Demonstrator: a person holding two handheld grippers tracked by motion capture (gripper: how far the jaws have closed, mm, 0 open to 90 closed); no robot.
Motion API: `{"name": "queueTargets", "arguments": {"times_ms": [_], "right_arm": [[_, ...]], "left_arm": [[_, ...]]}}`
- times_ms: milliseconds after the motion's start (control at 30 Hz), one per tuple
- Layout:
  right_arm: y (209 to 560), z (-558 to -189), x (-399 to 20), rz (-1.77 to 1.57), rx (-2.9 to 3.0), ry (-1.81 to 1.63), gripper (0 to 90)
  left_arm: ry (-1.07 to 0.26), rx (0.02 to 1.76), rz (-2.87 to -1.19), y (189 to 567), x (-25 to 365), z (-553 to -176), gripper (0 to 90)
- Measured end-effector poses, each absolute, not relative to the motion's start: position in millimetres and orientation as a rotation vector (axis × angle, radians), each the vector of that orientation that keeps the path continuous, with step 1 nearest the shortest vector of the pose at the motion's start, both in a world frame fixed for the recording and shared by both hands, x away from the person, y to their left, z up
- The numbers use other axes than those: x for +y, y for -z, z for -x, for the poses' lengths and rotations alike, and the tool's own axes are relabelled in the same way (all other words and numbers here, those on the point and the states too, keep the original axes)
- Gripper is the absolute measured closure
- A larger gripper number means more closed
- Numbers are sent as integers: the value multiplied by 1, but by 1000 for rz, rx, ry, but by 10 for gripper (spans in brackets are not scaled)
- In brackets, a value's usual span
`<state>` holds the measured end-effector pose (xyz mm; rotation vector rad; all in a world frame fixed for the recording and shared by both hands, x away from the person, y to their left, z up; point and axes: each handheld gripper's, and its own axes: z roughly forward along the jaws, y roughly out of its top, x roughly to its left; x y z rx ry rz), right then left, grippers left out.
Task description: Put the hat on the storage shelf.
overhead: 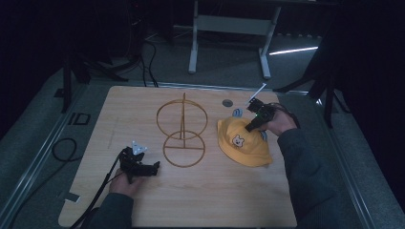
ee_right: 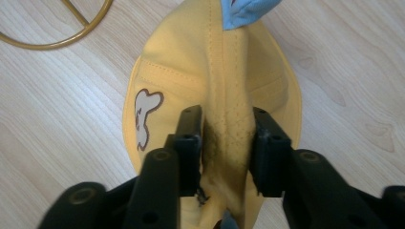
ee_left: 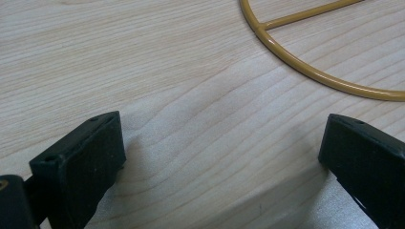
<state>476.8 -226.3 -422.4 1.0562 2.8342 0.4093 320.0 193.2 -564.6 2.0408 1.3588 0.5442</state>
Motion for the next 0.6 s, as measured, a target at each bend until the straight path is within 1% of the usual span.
{"name": "queueTargets", "arguments": {"times_ms": [67, 133, 600], "right_arm": [[423, -477, -226, -1038, 2838, -392, 784], [423, -476, -224, -1020, 2838, -369, 797], [420, -461, -216, -904, 2835, -346, 800]], "left_arm": [[-545, 1359, -2041, 565, 193, -320, 19], [-544, 1359, -2041, 565, 193, -320, 19], [-544, 1359, -2042, 565, 193, -320, 19]]}}
